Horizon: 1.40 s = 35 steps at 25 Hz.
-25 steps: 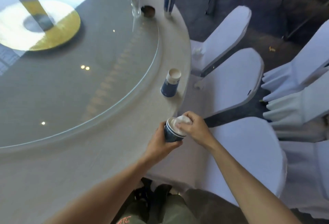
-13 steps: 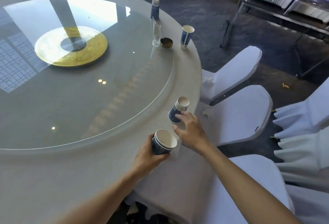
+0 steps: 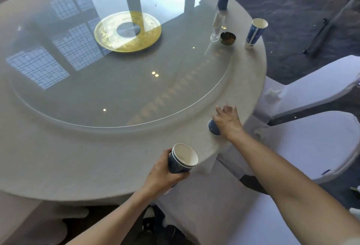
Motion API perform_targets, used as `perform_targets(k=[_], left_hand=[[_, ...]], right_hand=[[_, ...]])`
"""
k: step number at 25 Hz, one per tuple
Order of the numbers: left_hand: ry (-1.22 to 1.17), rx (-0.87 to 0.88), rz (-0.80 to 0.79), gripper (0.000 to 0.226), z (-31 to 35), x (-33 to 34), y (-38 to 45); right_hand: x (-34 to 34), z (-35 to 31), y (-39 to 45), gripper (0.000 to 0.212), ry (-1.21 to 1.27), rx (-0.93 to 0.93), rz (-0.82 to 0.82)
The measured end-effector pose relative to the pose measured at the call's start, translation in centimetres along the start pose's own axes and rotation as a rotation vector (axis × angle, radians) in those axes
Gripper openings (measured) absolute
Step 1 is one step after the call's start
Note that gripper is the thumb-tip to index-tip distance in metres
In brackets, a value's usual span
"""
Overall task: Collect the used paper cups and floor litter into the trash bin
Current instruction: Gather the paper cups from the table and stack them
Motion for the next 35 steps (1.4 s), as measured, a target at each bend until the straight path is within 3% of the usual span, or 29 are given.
perform_targets(k=[2,6,9,13,15,24,28,31,35], left_hand=[[0.0,0.009,0.002,0.075,0.2,0.5,-0.8],[-0.009,0.049,-0.023,0.076,1.1,1.3,-2.3],[-0.038,0.106,-0.074,0.075,1.7,2.1,-3.9],[-0.103,0.152,-0.112,0.072,1.7,3.9,-6.2],[-0.134,0.183,-0.131,0.072,3.2,5.0,-7.7],[-0.492,0.304,0.043,0.088,17.0,8.3,-9.5],[-0.54,0.378,0.062,0.072,21.6,13.9,-12.1],[-0.537,0.411,0.051,0.085,23.8,19.9,-14.8],[-0.436,0.462,-0.015,0.079,25.8,29.1,-18.4]], right_hand=[[0.3,0.0,-1.3,0.037,-0.017,0.084,0.064],[2.1,1.4,-5.6,0.036,0.166,0.23,-0.063],[2.9,2.9,-11.5,0.06,0.607,0.412,-0.139],[2.1,2.3,-20.9,0.064,1.279,0.538,-0.051],[2.6,1.7,-26.8,0.072,1.454,0.556,-0.031],[5.2,2.1,-38.5,0.049,1.653,0.587,0.087],[8.2,5.4,-42.4,0.039,1.648,0.613,0.189],[10.6,9.0,-45.7,0.034,1.667,0.532,0.201],[13.7,14.5,-49.5,0.049,1.654,0.443,0.283]])
Point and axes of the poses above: each hand's wrist, its own y-axis towards the middle knuckle, its own x-axis out of the palm, z = x × y, the point moved 3 cm from there along y, towards the middle knuckle, and after that the axes turned 4 degrees about -y, right-handed, at the moved point
